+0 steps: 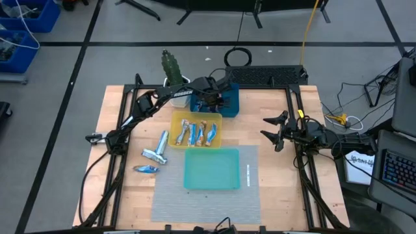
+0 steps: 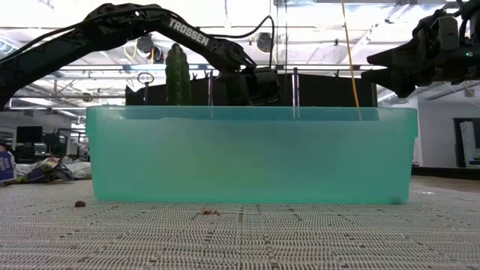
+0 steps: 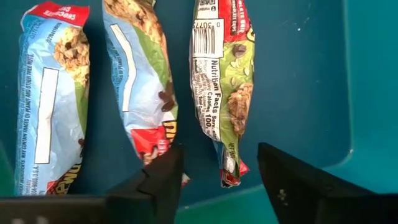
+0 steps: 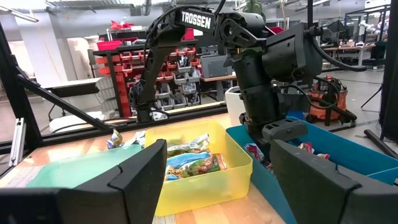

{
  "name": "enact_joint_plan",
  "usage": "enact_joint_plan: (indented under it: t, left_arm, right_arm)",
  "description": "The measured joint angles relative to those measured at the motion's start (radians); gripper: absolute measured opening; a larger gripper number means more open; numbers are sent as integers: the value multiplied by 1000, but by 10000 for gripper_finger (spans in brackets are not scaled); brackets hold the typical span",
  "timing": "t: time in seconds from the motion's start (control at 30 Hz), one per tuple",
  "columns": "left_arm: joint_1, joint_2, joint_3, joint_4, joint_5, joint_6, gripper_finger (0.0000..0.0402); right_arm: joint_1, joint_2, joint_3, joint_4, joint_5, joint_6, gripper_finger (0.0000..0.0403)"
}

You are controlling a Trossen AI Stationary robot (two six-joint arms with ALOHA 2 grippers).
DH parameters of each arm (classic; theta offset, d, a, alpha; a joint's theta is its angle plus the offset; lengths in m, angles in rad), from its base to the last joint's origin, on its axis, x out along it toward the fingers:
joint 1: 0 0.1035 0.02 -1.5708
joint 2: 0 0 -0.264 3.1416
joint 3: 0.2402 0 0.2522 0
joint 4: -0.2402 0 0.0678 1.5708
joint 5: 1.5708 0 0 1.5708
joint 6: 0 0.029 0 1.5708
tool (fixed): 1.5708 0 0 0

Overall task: Pick and place Granola Bars by type
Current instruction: Put the blue granola bar into the green bin

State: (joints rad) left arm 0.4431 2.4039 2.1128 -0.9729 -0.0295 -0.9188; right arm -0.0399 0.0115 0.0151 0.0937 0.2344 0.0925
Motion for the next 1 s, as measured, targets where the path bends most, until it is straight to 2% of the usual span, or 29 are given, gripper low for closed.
enact_joint_plan:
  t: [0.2, 0.4, 0.53, 0.83, 1.0]
  left_arm:
    - [0, 0, 0, 0, 14, 21, 277]
    - [0, -5, 0, -1, 70, 46, 314]
    - [-1, -38, 4, -4, 41, 43, 323]
    - [0, -204, 6, -4, -125, 101, 324]
    - [-6, -312, 6, -30, -129, 173, 324]
  right_arm:
    - [0, 0, 0, 0, 0, 0, 279]
    - [0, 0, 0, 0, 0, 0, 279]
    - [0, 0, 0, 0, 0, 0, 279]
    - [0, 0, 0, 0, 0, 0, 279]
    - [0, 0, 0, 0, 0, 0, 279]
